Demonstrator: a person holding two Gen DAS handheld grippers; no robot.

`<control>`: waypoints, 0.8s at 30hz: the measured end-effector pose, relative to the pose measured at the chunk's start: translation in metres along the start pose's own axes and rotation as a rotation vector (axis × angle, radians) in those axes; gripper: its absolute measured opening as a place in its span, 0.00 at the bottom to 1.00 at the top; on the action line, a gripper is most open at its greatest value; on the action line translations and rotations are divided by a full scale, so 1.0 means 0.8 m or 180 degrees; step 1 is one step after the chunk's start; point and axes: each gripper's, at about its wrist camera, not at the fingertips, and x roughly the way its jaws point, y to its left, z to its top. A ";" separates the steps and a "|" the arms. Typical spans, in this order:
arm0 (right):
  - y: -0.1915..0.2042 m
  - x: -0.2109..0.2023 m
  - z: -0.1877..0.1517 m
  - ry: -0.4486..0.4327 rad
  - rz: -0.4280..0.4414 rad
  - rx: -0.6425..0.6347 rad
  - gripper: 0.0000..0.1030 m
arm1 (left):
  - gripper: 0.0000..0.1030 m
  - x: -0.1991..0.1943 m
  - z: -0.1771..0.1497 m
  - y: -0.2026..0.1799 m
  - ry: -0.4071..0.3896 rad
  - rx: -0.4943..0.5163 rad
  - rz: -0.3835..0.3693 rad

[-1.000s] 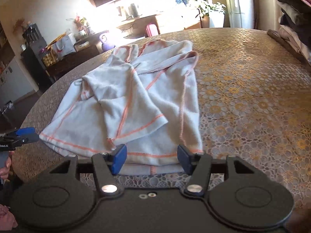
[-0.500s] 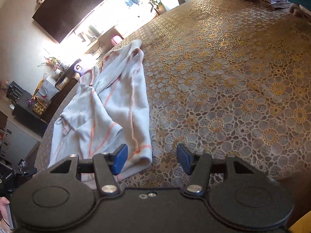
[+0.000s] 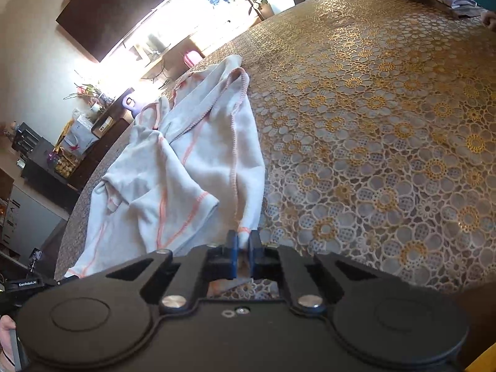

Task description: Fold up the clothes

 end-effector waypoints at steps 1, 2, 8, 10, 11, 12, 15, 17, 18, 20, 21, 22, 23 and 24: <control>0.001 -0.002 -0.001 -0.0019 -0.0004 0.0008 1.00 | 0.06 -0.005 -0.002 0.000 -0.0042 0.0003 0.0018; 0.001 -0.006 -0.003 -0.0036 0.0004 0.0007 1.00 | 0.05 -0.011 -0.004 0.000 -0.0085 0.0006 0.0036; 0.016 -0.033 -0.021 -0.0127 0.0056 -0.0117 1.00 | 0.04 -0.043 -0.020 0.007 -0.0222 0.0057 0.0163; 0.019 -0.042 -0.026 -0.0173 0.0039 -0.0143 1.00 | 0.04 -0.054 -0.026 0.010 -0.0263 0.0072 0.0222; 0.016 -0.045 -0.029 -0.0178 0.0030 -0.0126 1.00 | 0.04 -0.057 -0.028 0.011 -0.0275 0.0097 0.0252; 0.013 -0.047 -0.031 -0.0181 0.0022 -0.0107 1.00 | 0.04 -0.058 -0.028 0.009 -0.0264 0.0171 0.0285; 0.003 -0.052 -0.037 -0.0184 0.0018 -0.0040 1.00 | 0.04 -0.055 -0.026 0.000 -0.0226 0.0490 0.0356; -0.002 -0.051 -0.039 -0.0181 0.0054 0.0012 1.00 | 0.05 -0.047 -0.023 -0.014 -0.0267 0.0849 0.0566; -0.003 -0.050 -0.039 -0.0181 0.0078 0.0032 1.00 | 0.06 -0.042 -0.023 -0.019 -0.0286 0.1001 0.0684; -0.003 -0.047 -0.040 -0.0169 0.0112 0.0055 1.00 | 0.08 -0.034 -0.025 -0.026 -0.0276 0.1228 0.0795; -0.003 -0.046 -0.039 -0.0154 0.0120 0.0057 1.00 | 0.11 -0.031 -0.028 -0.029 -0.0265 0.1351 0.0833; -0.003 -0.044 -0.039 -0.0139 0.0127 0.0058 1.00 | 0.12 -0.028 -0.031 -0.032 -0.0251 0.1482 0.0869; -0.003 -0.042 -0.039 -0.0124 0.0135 0.0060 1.00 | 0.18 -0.025 -0.035 -0.036 -0.0237 0.1600 0.0891; -0.003 -0.040 -0.039 -0.0108 0.0142 0.0061 1.00 | 0.27 -0.021 -0.039 -0.039 -0.0223 0.1712 0.0906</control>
